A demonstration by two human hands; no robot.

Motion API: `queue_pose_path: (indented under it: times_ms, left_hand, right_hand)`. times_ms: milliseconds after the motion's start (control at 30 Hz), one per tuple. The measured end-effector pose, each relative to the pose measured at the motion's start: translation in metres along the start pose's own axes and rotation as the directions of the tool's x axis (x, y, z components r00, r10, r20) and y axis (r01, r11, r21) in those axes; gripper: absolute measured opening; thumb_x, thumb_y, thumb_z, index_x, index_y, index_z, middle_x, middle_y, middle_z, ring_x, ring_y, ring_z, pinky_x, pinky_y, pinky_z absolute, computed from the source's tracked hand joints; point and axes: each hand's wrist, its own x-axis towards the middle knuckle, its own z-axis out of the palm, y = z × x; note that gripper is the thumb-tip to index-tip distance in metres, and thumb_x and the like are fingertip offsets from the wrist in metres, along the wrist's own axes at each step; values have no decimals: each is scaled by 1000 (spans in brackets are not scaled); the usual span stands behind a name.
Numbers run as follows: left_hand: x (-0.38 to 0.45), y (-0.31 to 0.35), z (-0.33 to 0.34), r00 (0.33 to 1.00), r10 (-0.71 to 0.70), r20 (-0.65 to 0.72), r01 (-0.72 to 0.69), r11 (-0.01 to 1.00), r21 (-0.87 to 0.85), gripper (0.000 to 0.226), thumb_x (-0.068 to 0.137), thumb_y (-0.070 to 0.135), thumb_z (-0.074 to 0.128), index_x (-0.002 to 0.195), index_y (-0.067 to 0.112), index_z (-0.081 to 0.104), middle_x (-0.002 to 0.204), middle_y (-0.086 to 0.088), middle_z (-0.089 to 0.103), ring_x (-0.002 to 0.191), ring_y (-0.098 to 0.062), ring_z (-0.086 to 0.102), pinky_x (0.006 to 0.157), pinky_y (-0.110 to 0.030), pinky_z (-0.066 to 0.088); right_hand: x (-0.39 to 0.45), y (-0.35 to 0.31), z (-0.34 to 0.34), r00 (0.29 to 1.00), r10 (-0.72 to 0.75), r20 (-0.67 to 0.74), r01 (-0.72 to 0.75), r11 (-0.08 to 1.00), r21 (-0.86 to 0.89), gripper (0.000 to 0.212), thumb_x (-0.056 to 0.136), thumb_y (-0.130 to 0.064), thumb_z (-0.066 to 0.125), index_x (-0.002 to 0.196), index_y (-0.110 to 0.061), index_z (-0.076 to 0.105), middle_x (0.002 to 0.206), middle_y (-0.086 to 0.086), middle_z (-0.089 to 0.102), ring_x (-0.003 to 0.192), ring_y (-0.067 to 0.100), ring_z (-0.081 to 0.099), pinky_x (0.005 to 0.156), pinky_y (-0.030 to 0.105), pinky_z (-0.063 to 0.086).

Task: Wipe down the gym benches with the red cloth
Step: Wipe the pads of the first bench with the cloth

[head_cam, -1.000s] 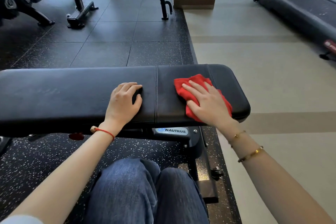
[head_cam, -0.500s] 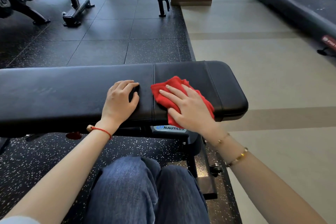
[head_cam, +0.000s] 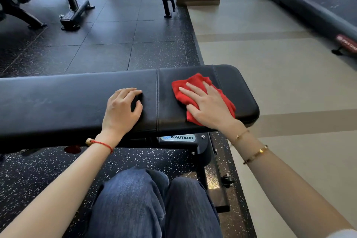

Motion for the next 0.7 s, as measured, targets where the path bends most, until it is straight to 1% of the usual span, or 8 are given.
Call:
queue_pose_path:
  times_ms: [33, 100, 167, 267, 367, 433, 533, 700]
  left_hand:
    - [0, -1, 0, 1000, 2, -2, -2, 1000, -1, 30, 91, 11, 63, 121, 9, 68, 124, -9, 67, 121, -29, 57, 105, -46, 43]
    - [0, -1, 1, 1000, 3, -3, -3, 1000, 1, 30, 91, 11, 63, 121, 9, 68, 125, -9, 67, 121, -29, 57, 105, -46, 43]
    - [-1, 0, 2, 1000, 5, -1, -5, 1000, 3, 31, 91, 11, 63, 121, 10, 68, 125, -8, 66, 121, -28, 57, 105, -46, 43]
    - [-1, 1, 4, 1000, 8, 2, -8, 1000, 8, 30, 90, 12, 63, 120, 10, 68, 125, -8, 66, 121, -28, 56, 105, -47, 44]
    - [1, 4, 5, 1000, -16, -2, 16, 1000, 16, 29, 90, 12, 63, 119, 11, 68, 124, -6, 67, 120, -27, 57, 105, -46, 43]
    - [1, 6, 5, 1000, -28, -7, 28, 999, 21, 28, 89, 12, 63, 117, 13, 68, 122, -4, 67, 119, -26, 57, 104, -46, 43]
    - [3, 4, 2, 999, -29, -14, 29, 999, 26, 28, 88, 13, 63, 115, 14, 69, 121, -3, 68, 117, -26, 58, 102, -46, 44]
    - [3, 1, 1, 999, -33, -22, 34, 999, 16, 28, 89, 11, 63, 116, 14, 69, 121, -3, 68, 117, -25, 58, 102, -45, 44]
  right_hand:
    - [-8, 4, -1, 1000, -24, -6, 24, 1000, -12, 56, 94, -42, 42, 148, -46, 30, 159, -18, 24, 148, 29, 17, 122, 44, 10]
    - [-19, 19, -4, 999, 19, -44, -20, 1000, -22, 55, 94, -41, 45, 148, -45, 32, 158, -18, 26, 147, 27, 20, 122, 43, 12]
    - [-21, 37, -7, 987, 134, -84, -134, 991, -3, 55, 94, -40, 46, 147, -46, 33, 158, -17, 28, 146, 29, 22, 122, 44, 12]
    - [-3, 56, -11, 947, 309, -85, -308, 951, 26, 54, 93, -41, 42, 147, -46, 32, 160, -15, 25, 145, 33, 22, 122, 46, 10]
    - [33, 64, -14, 909, 410, -72, -409, 912, 39, 55, 94, -42, 38, 148, -45, 31, 161, -12, 23, 146, 37, 18, 122, 46, 6]
    - [59, 61, -16, 920, 392, -32, -390, 920, 40, 54, 95, -43, 37, 148, -44, 31, 161, -12, 22, 147, 39, 15, 122, 47, 5]
    - [83, 41, -16, 955, 296, 26, -296, 954, 40, 52, 96, -42, 36, 148, -46, 30, 161, -14, 21, 148, 37, 11, 122, 48, 3]
    - [48, -3, -4, 1000, 13, 27, -14, 1000, 19, 54, 95, -41, 42, 147, -48, 31, 159, -17, 25, 149, 28, 12, 122, 45, 5]
